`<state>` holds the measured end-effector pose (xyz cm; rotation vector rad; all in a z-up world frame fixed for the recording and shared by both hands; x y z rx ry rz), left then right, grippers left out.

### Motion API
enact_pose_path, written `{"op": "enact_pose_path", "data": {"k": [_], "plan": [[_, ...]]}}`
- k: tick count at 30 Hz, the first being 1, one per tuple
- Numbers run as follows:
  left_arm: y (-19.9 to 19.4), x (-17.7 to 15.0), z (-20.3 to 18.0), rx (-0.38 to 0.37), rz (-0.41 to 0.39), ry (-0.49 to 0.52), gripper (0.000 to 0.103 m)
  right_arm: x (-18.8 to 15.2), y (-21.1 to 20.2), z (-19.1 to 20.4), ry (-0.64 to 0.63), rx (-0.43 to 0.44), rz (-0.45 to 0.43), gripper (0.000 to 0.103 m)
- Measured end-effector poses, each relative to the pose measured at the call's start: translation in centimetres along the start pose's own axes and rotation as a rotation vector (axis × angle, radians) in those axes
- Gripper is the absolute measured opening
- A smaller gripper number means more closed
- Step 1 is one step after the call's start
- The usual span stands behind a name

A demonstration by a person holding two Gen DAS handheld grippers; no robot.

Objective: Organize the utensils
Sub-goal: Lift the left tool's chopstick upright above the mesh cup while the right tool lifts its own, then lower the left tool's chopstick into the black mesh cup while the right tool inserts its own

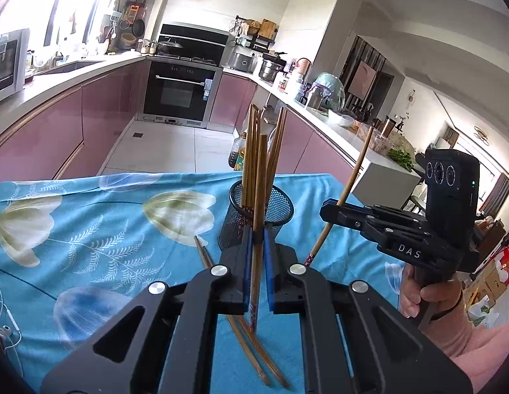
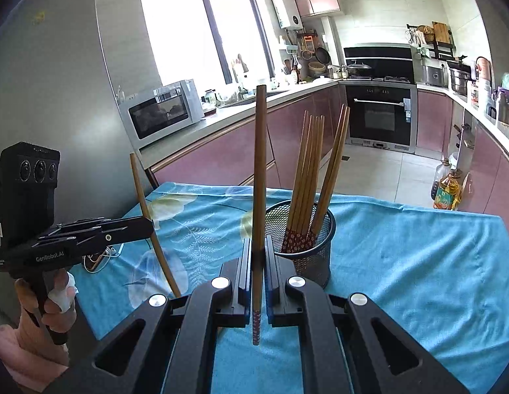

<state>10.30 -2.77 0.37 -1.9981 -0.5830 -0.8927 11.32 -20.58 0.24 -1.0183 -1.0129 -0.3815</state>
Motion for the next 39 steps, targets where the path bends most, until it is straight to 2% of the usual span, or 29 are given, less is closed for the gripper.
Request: {"op": "enact_pose_path", "data": {"k": [26,39], "plan": [[-1.0,6.3,-4.0,-0.053,-0.131,0.057,0.007,5.0,-1.6,-0.8,-0.025,-0.025,-0.114,0.006],[-0.5,8.5,-5.1,-0.061,-0.151,0.091,0.007,6.6,-2.1,-1.1,-0.025,-0.036,-0.148,0.006]]}}
Point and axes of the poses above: each gripper's, at about its wrist camera, not at the fingertips, and y roughly the way its jaws point, z to its left, x to its top, the point moved 6 cm from there along y, roughly the way its jaws point, and after that the axes turned 5 degrees about -y, right-handed, at the moved point
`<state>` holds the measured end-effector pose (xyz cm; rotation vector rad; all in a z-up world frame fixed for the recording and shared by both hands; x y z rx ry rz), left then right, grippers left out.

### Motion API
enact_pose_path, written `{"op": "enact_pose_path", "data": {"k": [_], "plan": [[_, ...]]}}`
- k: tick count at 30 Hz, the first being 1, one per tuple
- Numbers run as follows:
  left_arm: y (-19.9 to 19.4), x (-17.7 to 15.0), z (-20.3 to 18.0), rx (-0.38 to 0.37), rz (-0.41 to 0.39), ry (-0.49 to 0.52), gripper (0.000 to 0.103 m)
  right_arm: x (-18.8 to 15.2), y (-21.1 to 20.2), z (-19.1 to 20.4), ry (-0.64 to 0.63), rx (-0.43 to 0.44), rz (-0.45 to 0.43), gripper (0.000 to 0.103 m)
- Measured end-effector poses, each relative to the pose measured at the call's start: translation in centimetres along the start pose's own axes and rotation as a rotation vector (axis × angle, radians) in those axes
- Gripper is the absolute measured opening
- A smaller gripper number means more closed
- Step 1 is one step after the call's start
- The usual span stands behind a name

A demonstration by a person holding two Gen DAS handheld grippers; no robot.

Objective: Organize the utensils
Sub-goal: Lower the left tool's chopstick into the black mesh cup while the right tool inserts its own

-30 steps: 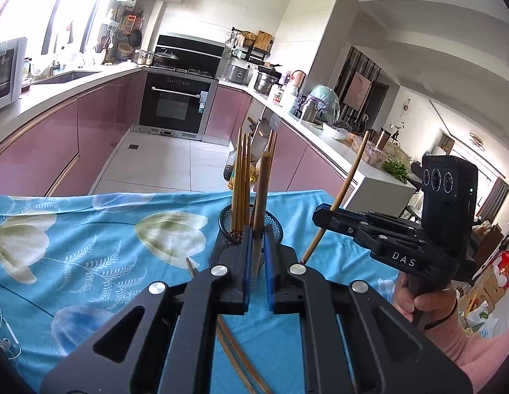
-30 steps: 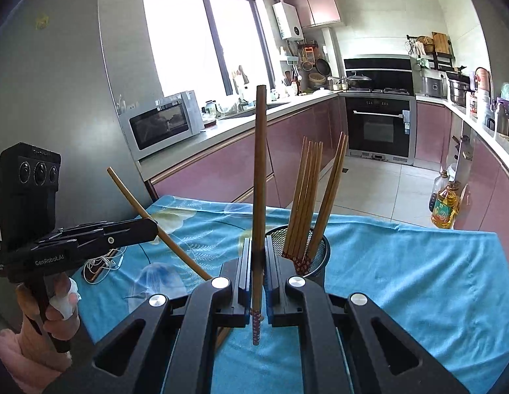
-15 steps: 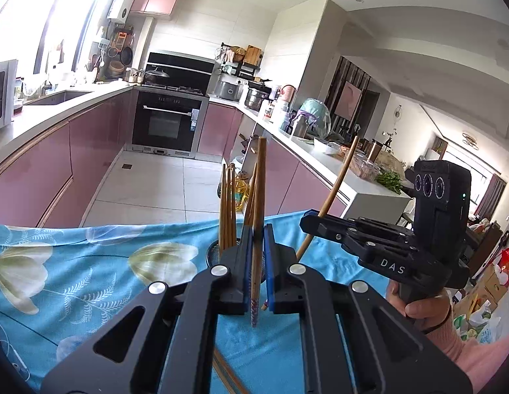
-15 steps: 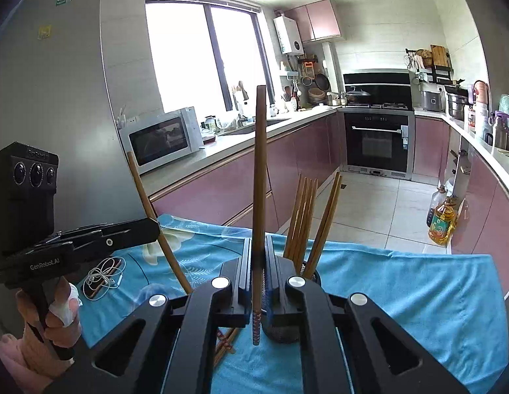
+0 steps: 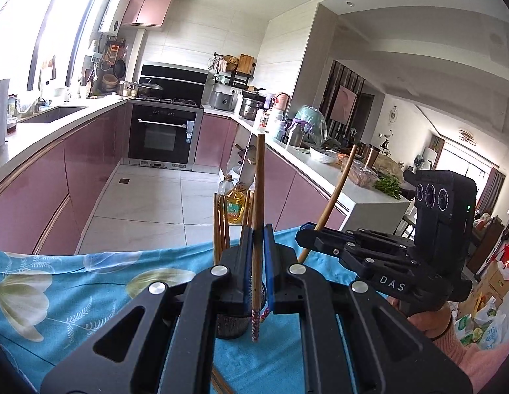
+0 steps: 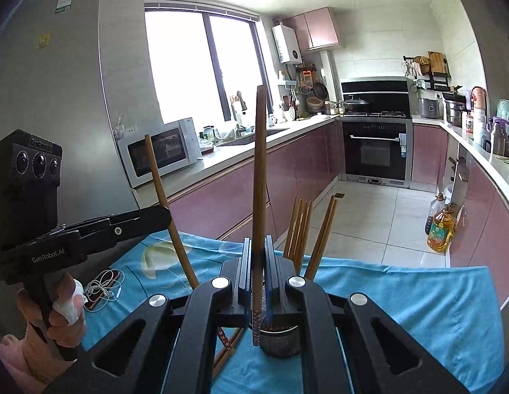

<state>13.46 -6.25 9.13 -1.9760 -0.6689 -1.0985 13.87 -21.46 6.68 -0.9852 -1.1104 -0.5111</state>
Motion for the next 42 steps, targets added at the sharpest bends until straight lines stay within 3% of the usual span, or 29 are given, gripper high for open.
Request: {"op": "enact_pose_path", "data": {"k": [20,42], "plan": [[1.4,1.0,-0.9,0.044,-0.011,0.019,0.007,0.8,1.3,-1.0,0.024,-0.022,-0.014,0.006],[5.2,-0.8,-0.1,0.119,0.096,0.059,0.007,-2.1,5.2,-2.1,0.055,-0.025,0.111,0.006]]}}
Point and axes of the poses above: each gripper's, at about its wrist camera, not at the fingertips, and y roughly the way its jaws point, z to its left, x to its top, the point moved 6 cm from there along y, roughly the way its jaws point, and after that the axes turned 5 degrees about -y, right-handed, at the moved point
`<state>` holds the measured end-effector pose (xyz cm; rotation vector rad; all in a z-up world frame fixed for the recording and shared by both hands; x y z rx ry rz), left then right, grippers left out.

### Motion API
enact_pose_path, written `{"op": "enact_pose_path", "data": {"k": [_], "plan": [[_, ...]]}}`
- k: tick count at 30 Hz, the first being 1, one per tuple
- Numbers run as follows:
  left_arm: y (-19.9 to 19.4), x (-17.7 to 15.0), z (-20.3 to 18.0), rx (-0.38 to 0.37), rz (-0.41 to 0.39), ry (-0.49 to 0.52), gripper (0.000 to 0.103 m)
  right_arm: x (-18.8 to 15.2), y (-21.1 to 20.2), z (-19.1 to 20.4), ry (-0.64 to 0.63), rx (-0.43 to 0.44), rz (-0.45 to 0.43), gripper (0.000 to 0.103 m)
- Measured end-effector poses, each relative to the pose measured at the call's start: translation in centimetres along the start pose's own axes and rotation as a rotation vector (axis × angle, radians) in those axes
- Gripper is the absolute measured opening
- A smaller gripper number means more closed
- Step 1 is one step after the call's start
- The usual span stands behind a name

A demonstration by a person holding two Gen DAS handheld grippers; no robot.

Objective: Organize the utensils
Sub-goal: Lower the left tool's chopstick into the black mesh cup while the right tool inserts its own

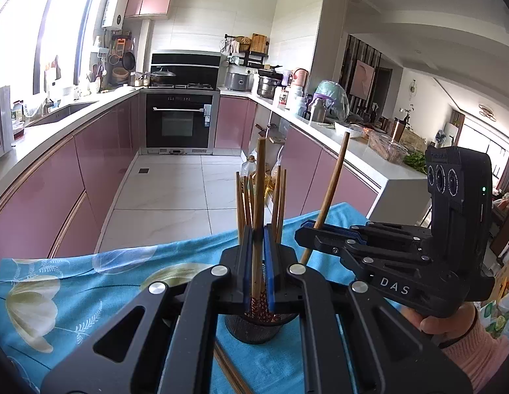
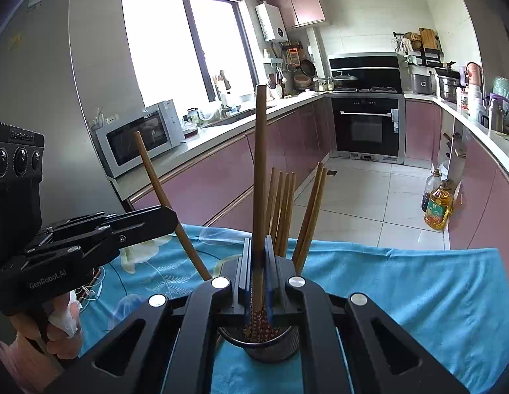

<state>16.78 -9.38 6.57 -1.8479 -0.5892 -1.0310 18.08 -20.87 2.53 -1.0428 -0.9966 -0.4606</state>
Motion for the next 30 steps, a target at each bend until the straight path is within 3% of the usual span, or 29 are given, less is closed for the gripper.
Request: {"op": "enact_pose_path", "data": {"k": [22,30], "plan": [[4.5,-1.3,1.4,0.002,0.096,-0.010,0.007,-1.7,3.4,-0.9,0.031,0.009,0.110,0.006],[6.0,-2.0,2.2,0.011,0.113,-0.022,0.008,-1.9,3.8,-1.3,0.061,0.009,0.114,0.009]]}}
Point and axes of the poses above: each gripper's, at about its wrist camera, not at the fingertips, and y roughly the way its jaws point, z to its left, x to its top, the point moved 6 cm from there along y, roughly the way its jaws point, and after that the axes turned 5 degrees about -y, right-handed, at the moved point
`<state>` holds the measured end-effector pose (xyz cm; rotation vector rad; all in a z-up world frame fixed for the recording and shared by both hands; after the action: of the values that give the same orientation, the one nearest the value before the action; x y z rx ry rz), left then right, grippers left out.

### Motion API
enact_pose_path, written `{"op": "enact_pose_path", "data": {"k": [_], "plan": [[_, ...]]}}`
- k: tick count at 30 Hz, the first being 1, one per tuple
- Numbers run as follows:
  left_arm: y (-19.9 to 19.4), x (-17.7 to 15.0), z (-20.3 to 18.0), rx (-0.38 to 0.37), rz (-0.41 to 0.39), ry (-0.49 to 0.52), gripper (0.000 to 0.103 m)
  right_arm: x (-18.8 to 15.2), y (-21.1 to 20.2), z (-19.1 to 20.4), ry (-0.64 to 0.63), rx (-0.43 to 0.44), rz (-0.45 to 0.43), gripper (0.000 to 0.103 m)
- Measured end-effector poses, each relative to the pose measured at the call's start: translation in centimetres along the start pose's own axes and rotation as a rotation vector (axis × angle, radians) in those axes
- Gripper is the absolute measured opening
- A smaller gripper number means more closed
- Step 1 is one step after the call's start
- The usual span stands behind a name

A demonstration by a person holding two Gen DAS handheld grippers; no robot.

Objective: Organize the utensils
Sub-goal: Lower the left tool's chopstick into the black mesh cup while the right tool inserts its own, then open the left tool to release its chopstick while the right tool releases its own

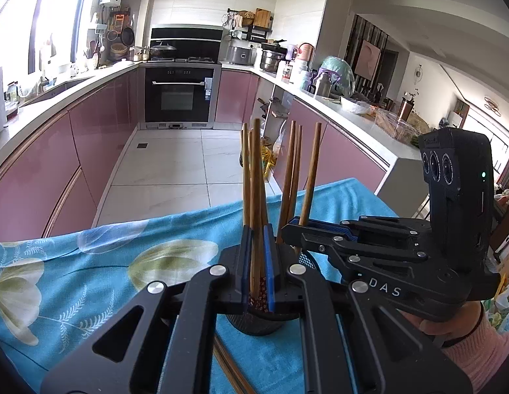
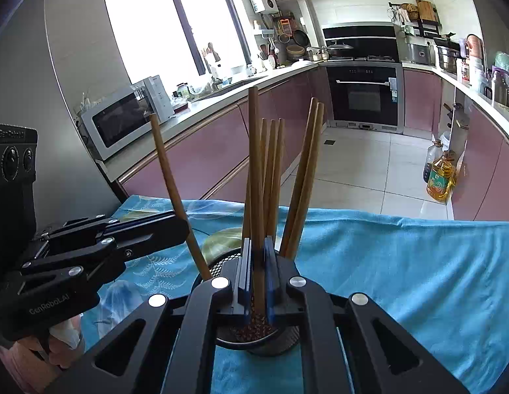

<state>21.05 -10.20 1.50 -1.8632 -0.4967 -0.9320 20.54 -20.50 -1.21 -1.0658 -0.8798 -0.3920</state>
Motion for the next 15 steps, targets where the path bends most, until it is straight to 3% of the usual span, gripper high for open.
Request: {"op": "enact_pose_path", "data": {"k": [6,15], "plan": [[1.0,-1.0,0.4,0.004,0.020,-0.006,0.008,-0.2,-0.1,-0.5,0.026,-0.002,-0.008,0.012],[0.5,-3.0,1.3,0.028,-0.001,-0.012,0.030,-1.0,-1.2,-0.3,0.022,-0.004,-0.023,0.021]]}}
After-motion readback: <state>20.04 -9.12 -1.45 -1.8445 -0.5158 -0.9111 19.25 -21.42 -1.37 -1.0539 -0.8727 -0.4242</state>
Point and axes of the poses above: each gripper's, at about its wrist camera, not at the fingertips, and y roughly the way its jaws point, z to its left, x to its top, the point moved 6 cm from there along y, roughly the way its jaws point, and after that the axes turned 5 degrees about -y, right-handed, at the moved point
